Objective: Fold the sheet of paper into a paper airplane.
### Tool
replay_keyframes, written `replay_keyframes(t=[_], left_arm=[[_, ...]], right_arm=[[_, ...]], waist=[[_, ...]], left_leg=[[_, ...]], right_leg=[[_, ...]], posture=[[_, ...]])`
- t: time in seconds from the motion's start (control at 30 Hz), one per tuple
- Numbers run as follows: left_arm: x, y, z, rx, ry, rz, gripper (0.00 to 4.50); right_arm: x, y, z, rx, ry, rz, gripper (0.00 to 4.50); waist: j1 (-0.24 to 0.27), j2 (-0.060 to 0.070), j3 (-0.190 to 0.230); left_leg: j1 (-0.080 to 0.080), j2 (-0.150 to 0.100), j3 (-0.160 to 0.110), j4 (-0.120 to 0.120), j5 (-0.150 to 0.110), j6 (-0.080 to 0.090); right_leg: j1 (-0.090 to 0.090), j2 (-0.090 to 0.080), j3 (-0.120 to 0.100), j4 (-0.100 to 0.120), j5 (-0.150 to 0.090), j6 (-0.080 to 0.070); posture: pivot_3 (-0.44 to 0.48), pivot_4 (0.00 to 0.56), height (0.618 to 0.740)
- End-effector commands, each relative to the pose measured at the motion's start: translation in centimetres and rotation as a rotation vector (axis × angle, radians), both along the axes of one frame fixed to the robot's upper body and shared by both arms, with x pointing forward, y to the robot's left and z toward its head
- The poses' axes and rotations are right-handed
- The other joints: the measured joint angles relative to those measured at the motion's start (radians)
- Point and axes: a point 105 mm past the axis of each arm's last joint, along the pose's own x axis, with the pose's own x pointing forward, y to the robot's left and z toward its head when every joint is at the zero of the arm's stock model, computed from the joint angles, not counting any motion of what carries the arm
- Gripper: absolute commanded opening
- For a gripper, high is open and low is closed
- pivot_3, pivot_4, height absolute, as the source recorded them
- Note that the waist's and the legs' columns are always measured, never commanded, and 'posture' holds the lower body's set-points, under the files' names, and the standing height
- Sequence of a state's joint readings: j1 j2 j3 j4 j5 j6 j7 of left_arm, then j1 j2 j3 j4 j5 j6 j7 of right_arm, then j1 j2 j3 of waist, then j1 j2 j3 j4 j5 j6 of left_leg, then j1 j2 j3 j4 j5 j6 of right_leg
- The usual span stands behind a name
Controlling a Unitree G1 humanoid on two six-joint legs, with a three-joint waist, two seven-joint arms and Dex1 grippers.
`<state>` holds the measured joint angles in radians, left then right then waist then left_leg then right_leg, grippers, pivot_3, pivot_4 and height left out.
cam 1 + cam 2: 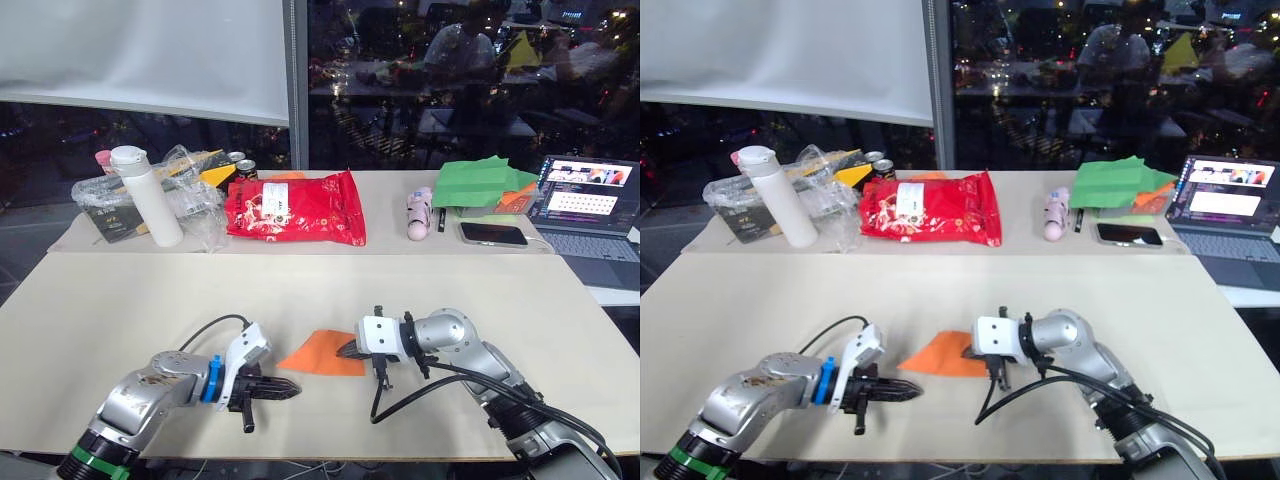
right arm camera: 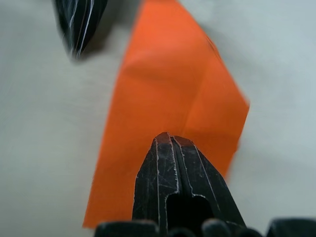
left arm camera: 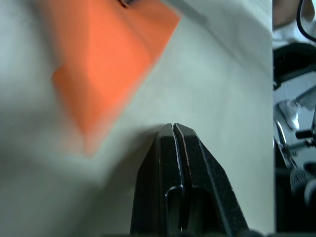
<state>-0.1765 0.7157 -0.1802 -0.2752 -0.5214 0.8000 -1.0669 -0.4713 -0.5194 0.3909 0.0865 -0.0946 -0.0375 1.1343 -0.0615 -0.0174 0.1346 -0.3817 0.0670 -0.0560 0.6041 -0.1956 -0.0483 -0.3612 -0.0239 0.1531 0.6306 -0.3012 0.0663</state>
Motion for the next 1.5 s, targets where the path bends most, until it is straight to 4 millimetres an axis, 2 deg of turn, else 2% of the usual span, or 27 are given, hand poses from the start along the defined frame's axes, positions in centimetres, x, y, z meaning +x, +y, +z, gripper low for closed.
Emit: replay_keyframes(t=[0.03,0.1,0.23,0.4,0.5,0.6,0.87,1.03,1.17,1.37,1.5], left_arm=[[0.4,0.3,4.6,-0.122,-0.088,-0.051,0.02],[1.3,0.6,6.0,-0.164,-0.122,-0.024,0.02],[4.4,1.7,7.9,-0.224,-0.214,0.11,0.02],[6.1,2.4,6.2,-0.135,-0.247,0.176,0.02],[6.8,1.9,4.5,-0.079,-0.259,0.172,0.02],[6.6,0.6,3.0,-0.056,-0.26,0.114,0.02],[5.6,-3.3,1.5,-0.119,-0.193,-0.017,0.02],[4.2,-3.1,-0.6,-0.056,-0.132,-0.121,0.02],[3.9,-2.7,-1.8,-0.012,-0.116,-0.157,0.02],[4.2,-2.8,-2.4,-0.009,-0.114,-0.149,0.02],[4.1,-2.9,-2.6,-0.013,-0.109,-0.15,0.02]], right_arm=[[-0.6,0.4,0.2,-0.002,-0.023,0.033,0.06],[-0.6,0.4,0.1,-0.006,-0.023,0.033,0.06],[-0.8,0.3,0.2,0.004,-0.029,0.027,0.06],[-1.4,0.2,0.7,0.014,-0.037,0.024,0.06],[-1.8,0.1,0.8,0.011,-0.042,0.024,0.06],[-1.9,0.0,0.7,0.003,-0.047,0.016,0.06],[-2.1,-0.3,0.7,0.001,-0.063,-0.016,0.06],[-2.2,-0.2,0.9,0.006,-0.074,-0.029,0.06],[-2.4,0.1,1.5,0.018,-0.08,-0.03,0.06],[-3.1,0.8,2.1,0.046,-0.055,-0.022,0.06],[-2.1,1.2,2.6,0.078,-0.067,-0.052,0.06]], waist=[[-0.001,-0.001,0.0],[0.001,-0.001,0.0],[0.001,-0.001,0.0],[-0.005,-0.001,0.0],[-0.002,-0.001,0.0],[0.002,-0.001,0.0],[0.014,-0.001,0.0],[0.014,-0.001,0.0],[0.016,-0.001,0.0],[0.017,0.0,0.0],[0.017,0.0,-0.001]], left_leg=[[0.0,0.0,0.0,0.0,0.0,0.0],[-0.002,0.0,0.0,0.0,0.0,0.0],[-0.002,0.0,0.0,0.0,0.0,0.0],[-0.002,0.0,0.0,-0.001,0.0,0.0],[-0.002,0.0,0.0,0.0,0.0,0.0],[-0.002,0.0,0.0,0.0,0.0,0.0],[-0.003,0.0,0.0,0.001,0.0,0.0],[-0.003,0.0,0.0,0.0,0.0,0.0],[-0.003,0.0,0.0,0.0,0.0,0.0],[-0.003,0.0,0.0,0.0,0.0,0.0],[-0.002,0.0,0.0,0.001,0.0,0.0]], right_leg=[[-0.001,0.0,0.0,0.0,0.0,0.0],[-0.002,0.0,0.0,0.0,0.0,0.0],[-0.002,0.0,0.0,0.0,0.0,0.0],[-0.002,0.0,0.0,0.0,0.0,0.0],[-0.002,0.0,0.0,0.0,0.0,0.0],[-0.002,0.0,0.0,0.0,0.0,0.0],[-0.002,0.0,0.0,0.0,0.0,0.0],[-0.003,0.0,0.0,0.0,0.0,0.0],[-0.003,0.0,0.0,0.0,0.0,0.0],[-0.002,0.0,0.0,0.0,0.0,0.0],[-0.002,0.0,0.0,0.0,0.0,0.0]], posture=[[0.0,0.15,0.712],[0.0,0.15,0.712],[0.0,0.15,0.712],[0.0,0.15,0.712],[0.0,0.15,0.712],[0.0,0.15,0.712],[0.0,0.15,0.712],[0.0,0.15,0.712],[0.0,0.15,0.712],[0.0,0.15,0.712],[0.0,0.15,0.712]])
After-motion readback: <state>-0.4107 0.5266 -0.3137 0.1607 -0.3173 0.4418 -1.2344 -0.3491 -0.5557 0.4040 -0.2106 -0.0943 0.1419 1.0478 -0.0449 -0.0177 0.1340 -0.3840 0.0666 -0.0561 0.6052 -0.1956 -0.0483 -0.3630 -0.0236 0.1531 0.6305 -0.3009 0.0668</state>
